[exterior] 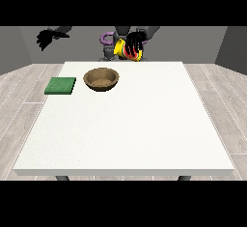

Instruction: Pick the cup and pour the ball into the bowl, then pick the bowl and place it on the pad

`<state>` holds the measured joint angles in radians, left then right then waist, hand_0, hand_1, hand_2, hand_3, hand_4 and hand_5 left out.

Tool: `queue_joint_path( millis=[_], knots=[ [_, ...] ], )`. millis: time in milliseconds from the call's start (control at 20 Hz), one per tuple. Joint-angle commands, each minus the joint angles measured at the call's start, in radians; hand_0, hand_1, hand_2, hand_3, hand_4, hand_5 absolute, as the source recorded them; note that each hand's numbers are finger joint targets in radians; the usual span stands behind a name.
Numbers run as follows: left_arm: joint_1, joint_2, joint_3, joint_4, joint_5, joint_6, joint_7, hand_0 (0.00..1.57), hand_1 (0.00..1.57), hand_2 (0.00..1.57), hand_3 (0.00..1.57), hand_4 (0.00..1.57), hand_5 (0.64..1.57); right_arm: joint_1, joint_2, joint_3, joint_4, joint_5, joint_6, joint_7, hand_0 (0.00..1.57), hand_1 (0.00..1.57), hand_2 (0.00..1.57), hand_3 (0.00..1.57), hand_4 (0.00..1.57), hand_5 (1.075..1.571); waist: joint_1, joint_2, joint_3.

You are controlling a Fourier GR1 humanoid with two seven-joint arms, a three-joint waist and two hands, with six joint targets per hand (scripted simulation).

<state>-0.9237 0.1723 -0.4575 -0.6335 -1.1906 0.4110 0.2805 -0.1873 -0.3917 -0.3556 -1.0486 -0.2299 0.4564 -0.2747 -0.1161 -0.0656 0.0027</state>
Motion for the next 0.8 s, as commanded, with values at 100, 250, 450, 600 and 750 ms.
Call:
queue_joint_path(
  millis=[100,250,450,600,750],
  knots=[
    [-0.091,-0.079,-0.167,0.041,-0.206,-0.144,0.068,1.49,1.49,1.57,1.57,1.57,1.019,-0.037,-0.002,-0.002,0.040,-0.010,0.025,-0.019,0.00,0.00,0.00,0.00,0.00,1.571,-0.014,0.039,-0.0007],
    [-0.111,-0.100,-0.279,0.093,-0.341,-0.220,0.121,1.53,1.53,1.57,1.57,1.56,1.164,-0.033,0.043,0.030,0.026,0.012,0.011,-0.042,0.00,0.00,0.00,0.00,0.00,1.570,-0.038,0.027,-0.0002],
    [-0.105,-0.122,-0.367,0.107,-0.442,-0.304,0.122,1.48,1.48,1.57,1.57,1.47,1.234,-0.007,0.018,0.014,0.052,0.031,0.006,-0.080,0.00,0.00,0.00,0.00,0.00,1.571,-0.014,0.013,-0.0008],
    [-0.099,-0.101,-0.379,0.103,-0.473,-0.318,0.063,1.45,1.45,1.57,1.57,1.53,1.143,-0.029,0.001,0.007,0.043,0.004,0.011,-0.011,0.00,0.00,0.00,0.00,0.00,1.571,-0.007,-0.007,-0.0024],
    [-0.106,-0.139,-0.373,0.045,-0.504,-0.367,0.045,1.45,1.45,1.57,1.57,1.53,1.129,-0.027,-0.043,-0.024,0.108,0.014,0.019,-0.052,0.00,0.00,0.00,0.00,0.00,1.570,0.065,0.000,-0.0020]
  ],
)
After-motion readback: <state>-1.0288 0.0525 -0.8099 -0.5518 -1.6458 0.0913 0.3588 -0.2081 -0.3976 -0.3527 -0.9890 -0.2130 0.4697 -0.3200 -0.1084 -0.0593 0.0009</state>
